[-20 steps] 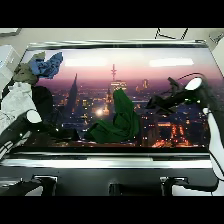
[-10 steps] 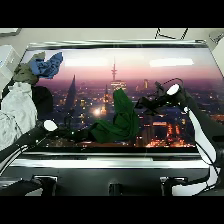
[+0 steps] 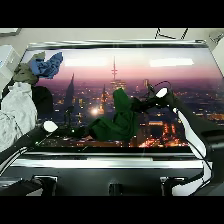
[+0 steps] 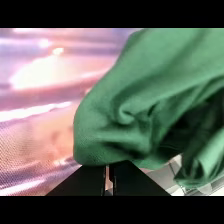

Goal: Fold the clothes and pants, and hang the long-sleeved shirts on hangers.

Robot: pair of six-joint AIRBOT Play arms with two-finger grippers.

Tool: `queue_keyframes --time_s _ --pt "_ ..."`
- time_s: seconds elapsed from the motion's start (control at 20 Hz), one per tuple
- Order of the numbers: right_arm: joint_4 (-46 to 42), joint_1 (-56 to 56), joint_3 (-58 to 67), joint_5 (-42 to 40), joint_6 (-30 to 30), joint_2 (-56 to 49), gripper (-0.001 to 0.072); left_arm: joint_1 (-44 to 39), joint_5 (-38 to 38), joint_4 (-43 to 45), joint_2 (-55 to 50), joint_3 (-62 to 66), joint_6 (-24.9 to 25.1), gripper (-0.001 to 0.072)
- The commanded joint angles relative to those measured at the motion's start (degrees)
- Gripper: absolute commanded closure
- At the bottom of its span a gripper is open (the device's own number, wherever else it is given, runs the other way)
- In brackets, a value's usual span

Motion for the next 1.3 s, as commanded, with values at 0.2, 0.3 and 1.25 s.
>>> queue_keyframes --time_s 0.2,0.3,1.25 --pt "-21.11 0.87 14.27 0.13 -1.62 11.21 0.0674 4.85 0.42 8.85 16.65 12.26 0.59 0.0684" --pt "-32.87 0.87 20.59 1.49 0.66 18.43 0.0673 9.16 0.42 10.12 23.32 20.94 0.59 0.0684" --pt "-32.61 1.01 -6.75 27.26 11.1 43.1 0.0673 22.43 6.91 11.96 25.4 28.04 1.73 0.0682"
